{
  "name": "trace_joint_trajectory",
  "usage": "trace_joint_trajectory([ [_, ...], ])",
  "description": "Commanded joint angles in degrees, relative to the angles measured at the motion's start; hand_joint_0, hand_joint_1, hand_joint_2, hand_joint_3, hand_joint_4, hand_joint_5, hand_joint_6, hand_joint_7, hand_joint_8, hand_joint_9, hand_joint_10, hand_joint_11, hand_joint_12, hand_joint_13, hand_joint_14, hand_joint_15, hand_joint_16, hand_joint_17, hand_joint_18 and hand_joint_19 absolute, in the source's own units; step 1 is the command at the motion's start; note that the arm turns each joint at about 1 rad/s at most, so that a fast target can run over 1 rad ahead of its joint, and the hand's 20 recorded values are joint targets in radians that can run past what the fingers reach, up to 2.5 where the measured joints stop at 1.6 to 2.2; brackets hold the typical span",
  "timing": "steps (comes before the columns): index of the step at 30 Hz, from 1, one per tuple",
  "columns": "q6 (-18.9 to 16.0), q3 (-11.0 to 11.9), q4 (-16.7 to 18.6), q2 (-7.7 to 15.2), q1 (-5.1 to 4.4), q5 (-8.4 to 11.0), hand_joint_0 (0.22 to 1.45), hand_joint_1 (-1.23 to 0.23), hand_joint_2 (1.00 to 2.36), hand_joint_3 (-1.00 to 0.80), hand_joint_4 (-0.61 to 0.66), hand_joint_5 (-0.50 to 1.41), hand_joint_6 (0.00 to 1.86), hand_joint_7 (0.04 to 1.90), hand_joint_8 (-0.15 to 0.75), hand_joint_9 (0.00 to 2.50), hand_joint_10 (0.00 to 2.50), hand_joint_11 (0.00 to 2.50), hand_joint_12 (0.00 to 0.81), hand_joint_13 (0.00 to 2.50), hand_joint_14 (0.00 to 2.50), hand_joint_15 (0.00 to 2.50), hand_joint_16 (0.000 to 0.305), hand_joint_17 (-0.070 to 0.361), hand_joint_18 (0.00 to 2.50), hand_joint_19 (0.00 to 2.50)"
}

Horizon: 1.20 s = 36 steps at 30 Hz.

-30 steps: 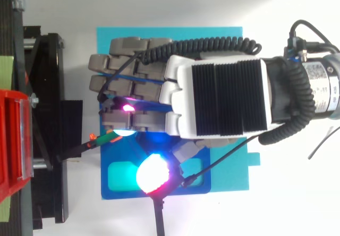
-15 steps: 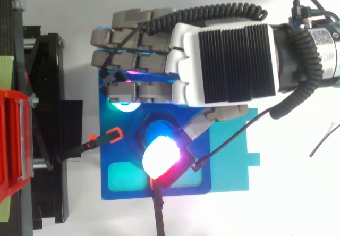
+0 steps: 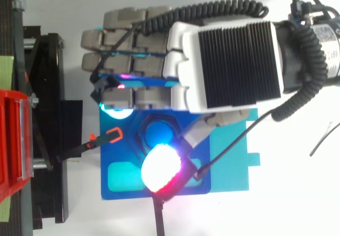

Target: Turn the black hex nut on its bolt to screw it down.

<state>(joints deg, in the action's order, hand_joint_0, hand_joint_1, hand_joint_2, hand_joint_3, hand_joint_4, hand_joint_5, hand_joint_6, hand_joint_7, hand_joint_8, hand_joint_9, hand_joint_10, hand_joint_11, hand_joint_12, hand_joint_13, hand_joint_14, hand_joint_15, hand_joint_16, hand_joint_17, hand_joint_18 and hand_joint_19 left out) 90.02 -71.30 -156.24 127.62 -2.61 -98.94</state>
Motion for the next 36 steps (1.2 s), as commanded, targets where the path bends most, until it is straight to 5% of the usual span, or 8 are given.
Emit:
trace_joint_trajectory([
  [1, 0.0, 0.0, 0.4, 0.0, -1.17, 0.06, 0.46, 0.02, 1.00, -0.50, 0.20, -0.06, 0.50, 1.25, 0.259, 0.51, 0.00, 0.02, 0.343, 0.44, 0.00, 0.00, 0.062, 0.139, 0.40, 0.27],
  [7, 0.0, 0.0, 1.4, 0.5, -3.37, 1.03, 0.47, 0.02, 1.00, -0.50, 0.17, -0.05, 0.50, 1.27, 0.257, 0.51, 0.00, 0.01, 0.339, 0.44, 0.00, 0.00, 0.061, 0.137, 0.40, 0.27],
  [15, -0.1, 0.0, 2.3, 0.7, -4.69, 1.82, 0.48, 0.02, 1.00, -0.50, 0.16, -0.05, 0.50, 1.29, 0.252, 0.53, 0.00, 0.02, 0.335, 0.44, 0.00, 0.00, 0.060, 0.135, 0.41, 0.27],
  [27, -0.1, 0.0, 5.3, 3.2, -4.51, 1.64, 0.48, 0.01, 1.00, -0.50, 0.16, -0.05, 0.50, 1.33, 0.255, 0.53, 0.00, 0.02, 0.332, 0.45, 0.00, 0.00, 0.059, 0.133, 0.42, 0.27],
  [36, -0.2, 1.5, 3.8, 3.2, -4.60, 1.03, 0.48, 0.01, 1.00, -0.50, 0.16, -0.05, 0.50, 1.39, 0.257, 0.54, 0.00, 0.02, 0.332, 0.46, 0.00, 0.00, 0.059, 0.132, 0.42, 0.27],
])
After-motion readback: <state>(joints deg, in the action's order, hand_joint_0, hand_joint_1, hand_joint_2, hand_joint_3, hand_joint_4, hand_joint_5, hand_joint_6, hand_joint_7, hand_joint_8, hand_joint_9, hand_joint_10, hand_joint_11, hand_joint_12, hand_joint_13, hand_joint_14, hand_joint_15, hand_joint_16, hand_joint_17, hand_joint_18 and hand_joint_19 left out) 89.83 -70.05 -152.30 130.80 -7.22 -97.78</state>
